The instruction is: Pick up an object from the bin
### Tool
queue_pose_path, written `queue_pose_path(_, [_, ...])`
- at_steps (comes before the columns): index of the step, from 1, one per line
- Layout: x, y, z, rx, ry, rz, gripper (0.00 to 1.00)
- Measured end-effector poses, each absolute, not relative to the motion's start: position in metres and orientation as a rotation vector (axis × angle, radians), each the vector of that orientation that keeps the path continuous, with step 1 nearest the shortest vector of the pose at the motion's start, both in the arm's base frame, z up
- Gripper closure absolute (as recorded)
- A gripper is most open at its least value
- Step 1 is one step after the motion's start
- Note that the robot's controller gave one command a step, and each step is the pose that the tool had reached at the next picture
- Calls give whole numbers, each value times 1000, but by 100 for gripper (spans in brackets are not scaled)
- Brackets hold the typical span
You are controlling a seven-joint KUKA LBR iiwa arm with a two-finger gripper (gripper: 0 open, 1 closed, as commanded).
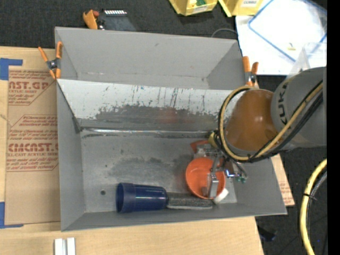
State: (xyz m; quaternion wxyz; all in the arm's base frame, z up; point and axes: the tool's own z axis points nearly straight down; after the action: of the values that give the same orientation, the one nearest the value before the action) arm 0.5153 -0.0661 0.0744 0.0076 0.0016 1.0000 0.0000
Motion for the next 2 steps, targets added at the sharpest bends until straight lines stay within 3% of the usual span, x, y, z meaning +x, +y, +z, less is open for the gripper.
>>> queue_pose_path(1, [494,-54,107,-34,3116,-3,0])
queue_pose_path(2, [497,-64,101,-54,3110,-4,0])
